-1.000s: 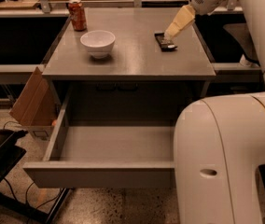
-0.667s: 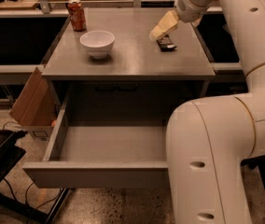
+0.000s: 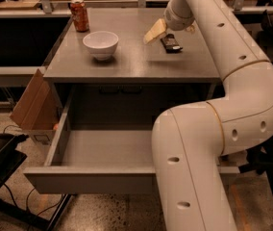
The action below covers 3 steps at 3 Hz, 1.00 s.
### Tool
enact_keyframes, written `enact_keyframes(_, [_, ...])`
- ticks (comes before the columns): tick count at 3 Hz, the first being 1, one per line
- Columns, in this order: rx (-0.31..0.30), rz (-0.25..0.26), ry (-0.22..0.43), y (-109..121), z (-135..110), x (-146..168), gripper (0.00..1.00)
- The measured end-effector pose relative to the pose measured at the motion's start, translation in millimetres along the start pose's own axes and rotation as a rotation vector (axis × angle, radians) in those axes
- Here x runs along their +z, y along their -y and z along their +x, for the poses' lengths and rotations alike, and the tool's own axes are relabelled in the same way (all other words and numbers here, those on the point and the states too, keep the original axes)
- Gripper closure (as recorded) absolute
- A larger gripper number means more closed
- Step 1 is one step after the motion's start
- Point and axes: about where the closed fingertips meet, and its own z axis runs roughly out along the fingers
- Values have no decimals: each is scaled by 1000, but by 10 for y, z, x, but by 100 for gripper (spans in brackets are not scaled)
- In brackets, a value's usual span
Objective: Place rxbar chocolate into top drawer
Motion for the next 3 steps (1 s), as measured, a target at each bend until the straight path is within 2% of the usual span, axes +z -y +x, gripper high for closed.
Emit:
enact_keyframes(1, [-31, 94, 3, 177, -49, 213, 0])
enact_keyframes(2, [-5, 87, 13, 325, 33, 435, 0])
enact_keyframes(3, [81, 13, 73, 500, 114, 558, 0])
